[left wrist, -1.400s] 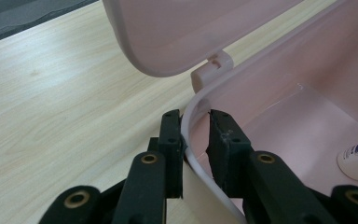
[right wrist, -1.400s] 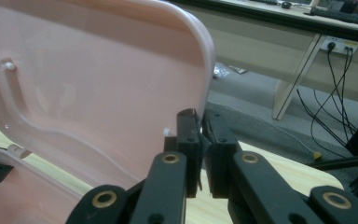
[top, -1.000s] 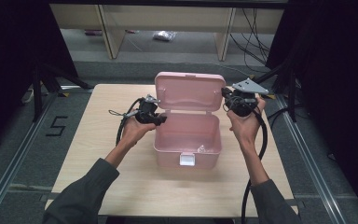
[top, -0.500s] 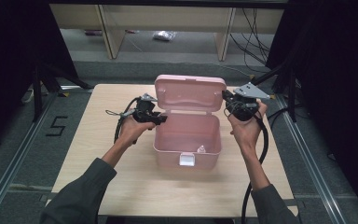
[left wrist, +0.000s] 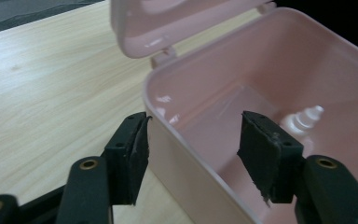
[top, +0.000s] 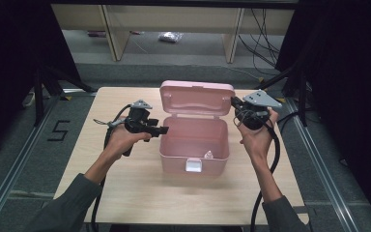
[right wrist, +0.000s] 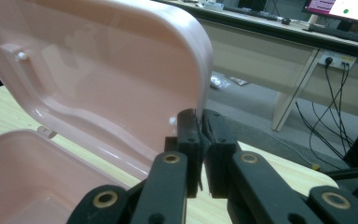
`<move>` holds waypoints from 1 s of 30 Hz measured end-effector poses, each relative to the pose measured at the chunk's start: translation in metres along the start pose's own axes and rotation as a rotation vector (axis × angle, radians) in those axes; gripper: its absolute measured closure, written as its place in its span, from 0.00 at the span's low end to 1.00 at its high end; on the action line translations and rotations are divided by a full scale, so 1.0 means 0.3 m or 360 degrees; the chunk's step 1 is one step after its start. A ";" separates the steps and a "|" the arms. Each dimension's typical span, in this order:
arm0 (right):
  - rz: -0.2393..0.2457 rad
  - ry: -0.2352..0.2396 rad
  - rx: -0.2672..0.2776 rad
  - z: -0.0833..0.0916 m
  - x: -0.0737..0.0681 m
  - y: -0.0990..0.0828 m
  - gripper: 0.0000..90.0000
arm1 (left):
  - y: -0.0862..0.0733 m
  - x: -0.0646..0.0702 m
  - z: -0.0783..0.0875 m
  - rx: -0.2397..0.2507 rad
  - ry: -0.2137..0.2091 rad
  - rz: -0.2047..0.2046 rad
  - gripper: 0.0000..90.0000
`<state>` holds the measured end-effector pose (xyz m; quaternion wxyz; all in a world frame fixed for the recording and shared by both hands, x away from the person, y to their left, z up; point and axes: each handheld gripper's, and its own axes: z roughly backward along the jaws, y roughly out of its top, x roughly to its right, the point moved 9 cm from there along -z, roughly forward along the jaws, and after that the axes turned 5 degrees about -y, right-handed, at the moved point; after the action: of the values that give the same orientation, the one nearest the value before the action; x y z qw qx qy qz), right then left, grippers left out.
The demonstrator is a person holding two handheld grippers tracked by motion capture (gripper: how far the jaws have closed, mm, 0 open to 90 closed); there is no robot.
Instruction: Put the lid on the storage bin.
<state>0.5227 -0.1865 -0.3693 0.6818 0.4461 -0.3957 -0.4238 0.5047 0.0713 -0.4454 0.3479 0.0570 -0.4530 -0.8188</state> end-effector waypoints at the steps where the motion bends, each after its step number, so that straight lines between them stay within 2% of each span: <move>1: 0.0016 -0.0006 0.0010 0.003 0.004 0.000 0.97 | -0.004 0.010 0.010 0.0007 -0.0006 -0.0015 0.45; 3: -0.0018 0.0007 -0.0007 0.008 -0.004 -0.005 0.97 | -0.014 0.032 0.025 0.0027 -0.0026 -0.0009 0.45; 5: 0.0016 0.0006 0.0011 0.010 -0.001 -0.004 0.97 | -0.034 0.045 0.042 0.0004 -0.0040 -0.0039 0.43; 6: -0.0006 0.0017 -0.0001 0.013 -0.007 -0.007 0.97 | -0.041 0.052 0.046 0.0021 -0.0048 -0.0024 0.43; 7: 0.0023 0.0008 0.0004 0.015 -0.003 -0.006 0.97 | -0.048 0.056 0.053 0.0032 -0.0050 -0.0026 0.43; 8: 0.0007 -0.0004 0.0000 0.020 -0.005 -0.008 0.97 | -0.056 0.058 0.061 0.0036 -0.0060 -0.0019 0.42; 9: 0.0029 -0.0005 0.0018 0.021 -0.003 -0.007 0.97 | -0.063 0.060 0.066 0.0049 -0.0062 -0.0013 0.42; 10: 0.0037 0.0000 0.0013 0.023 -0.004 -0.008 0.98 | -0.073 0.060 0.075 0.0027 -0.0069 -0.0029 0.42; 14: -0.0010 0.0006 -0.0003 0.033 -0.015 -0.016 0.98 | -0.105 0.075 0.089 0.0031 -0.0089 -0.0019 0.42; 15: 0.0027 0.0006 0.0009 0.034 -0.010 -0.015 0.98 | -0.113 0.080 0.093 0.0036 -0.0095 -0.0025 0.41; 16: 0.0004 0.0001 0.0000 0.040 -0.016 -0.019 0.98 | -0.119 0.084 0.096 0.0037 -0.0098 -0.0017 0.41; 17: 0.0042 -0.0007 0.0010 0.042 -0.010 -0.019 0.98 | -0.126 0.089 0.100 0.0039 -0.0102 -0.0015 0.41; 18: 0.0019 0.0017 -0.0002 0.045 -0.021 -0.024 0.98 | -0.133 0.095 0.102 0.0054 -0.0104 -0.0012 0.41; 21: 0.0053 0.0002 0.0021 0.059 -0.021 -0.032 0.98 | -0.162 0.111 0.107 0.0025 -0.0119 -0.0034 0.41; 22: 0.0023 0.0020 0.0009 0.064 -0.029 -0.039 0.98 | -0.167 0.117 0.106 0.0032 -0.0124 -0.0034 0.41; 24: 0.0063 0.0009 0.0021 0.074 -0.027 -0.045 0.97 | -0.177 0.129 0.108 0.0030 -0.0131 -0.0029 0.41; 25: 0.0042 0.0015 0.0020 0.078 -0.034 -0.049 0.97 | -0.183 0.133 0.107 0.0031 -0.0129 -0.0039 0.41; 26: 0.0059 -0.0002 0.0023 0.084 -0.032 -0.051 0.97 | -0.190 0.135 0.106 0.0024 -0.0122 -0.0048 0.41; 28: 0.0064 0.0015 0.0020 0.089 -0.034 -0.055 0.97 | -0.208 0.144 0.103 -0.0008 -0.0129 -0.0068 0.41; 29: 0.0056 0.0028 0.0019 0.092 -0.036 -0.057 0.97 | -0.211 0.146 0.105 0.0009 -0.0109 -0.0064 0.41; 30: 0.0024 0.0044 -0.0012 0.100 -0.043 -0.065 0.97 | -0.215 0.150 0.110 0.0009 -0.0121 -0.0060 0.41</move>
<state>0.4866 -0.1876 -0.3812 0.6921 0.4463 -0.3879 -0.4140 0.4239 0.0890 -0.4665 0.3147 0.0354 -0.4672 -0.8255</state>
